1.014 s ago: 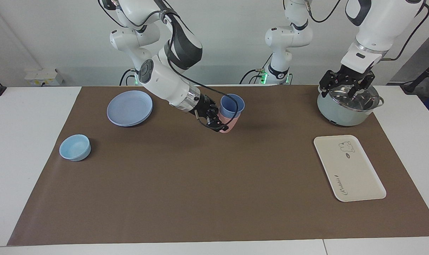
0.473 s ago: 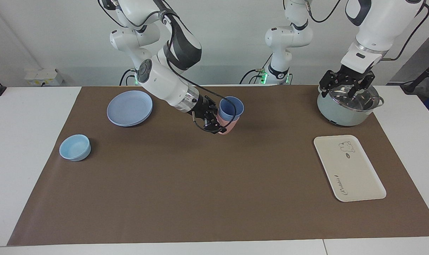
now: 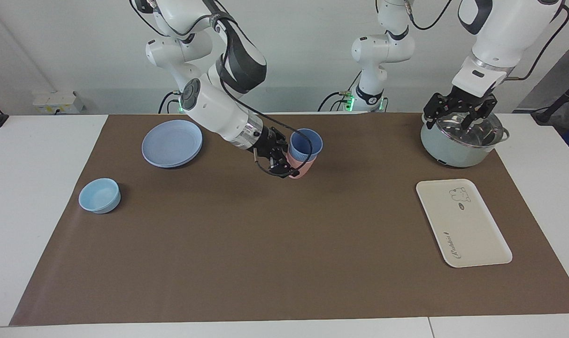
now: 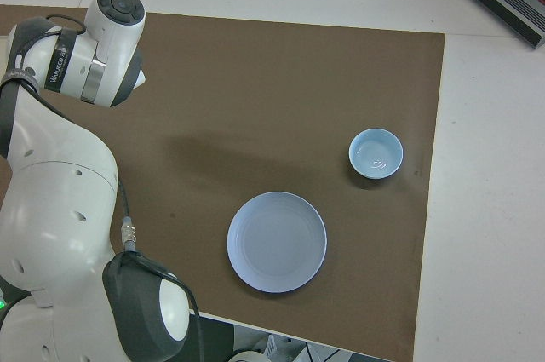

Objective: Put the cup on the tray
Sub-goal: 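Lift the blue cup with the right gripper toward the table center, then grasp the cup with the left gripper while the right gripper holds it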

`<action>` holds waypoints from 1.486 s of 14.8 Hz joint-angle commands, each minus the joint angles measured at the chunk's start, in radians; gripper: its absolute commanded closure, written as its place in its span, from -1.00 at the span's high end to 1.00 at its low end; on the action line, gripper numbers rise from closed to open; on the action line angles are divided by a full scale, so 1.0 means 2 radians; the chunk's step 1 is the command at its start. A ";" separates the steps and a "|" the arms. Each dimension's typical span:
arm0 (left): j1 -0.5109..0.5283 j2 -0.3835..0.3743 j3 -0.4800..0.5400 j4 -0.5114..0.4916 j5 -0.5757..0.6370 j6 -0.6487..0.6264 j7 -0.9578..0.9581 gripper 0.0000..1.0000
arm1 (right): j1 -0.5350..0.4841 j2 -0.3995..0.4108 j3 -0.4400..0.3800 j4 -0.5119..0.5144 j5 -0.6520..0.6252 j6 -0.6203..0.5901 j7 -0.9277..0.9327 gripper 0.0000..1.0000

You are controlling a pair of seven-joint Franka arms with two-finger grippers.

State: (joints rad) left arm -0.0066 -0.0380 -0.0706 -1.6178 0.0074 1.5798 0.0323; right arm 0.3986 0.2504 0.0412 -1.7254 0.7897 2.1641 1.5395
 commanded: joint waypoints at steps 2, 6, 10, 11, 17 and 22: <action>-0.016 -0.012 -0.008 -0.016 -0.024 0.041 -0.105 1.00 | -0.008 -0.006 -0.001 0.003 -0.012 -0.001 0.012 -1.00; -0.076 -0.004 -0.008 -0.016 -0.059 0.131 -0.291 1.00 | -0.011 -0.008 -0.001 0.003 -0.013 -0.008 0.012 -1.00; -0.160 0.000 -0.008 -0.045 -0.068 0.254 -0.421 0.92 | -0.011 -0.008 -0.001 0.002 -0.016 -0.007 0.010 -1.00; -0.182 0.010 -0.007 -0.051 -0.068 0.275 -0.435 0.87 | -0.012 -0.008 -0.001 0.002 -0.017 -0.008 0.010 -1.00; -0.241 0.047 -0.007 -0.051 -0.064 0.302 -0.459 0.52 | -0.008 -0.008 -0.001 0.002 -0.027 -0.005 0.009 -1.00; -0.244 0.055 -0.007 -0.055 -0.064 0.300 -0.459 -1.00 | -0.008 -0.008 -0.001 0.001 -0.034 -0.006 0.007 -1.00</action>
State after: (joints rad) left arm -0.4766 0.0814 -0.1022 -1.7088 -0.1115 2.1674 -0.8817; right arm 0.3870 0.2484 0.0331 -1.7223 0.7522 2.1605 1.5395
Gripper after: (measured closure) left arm 0.718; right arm 0.220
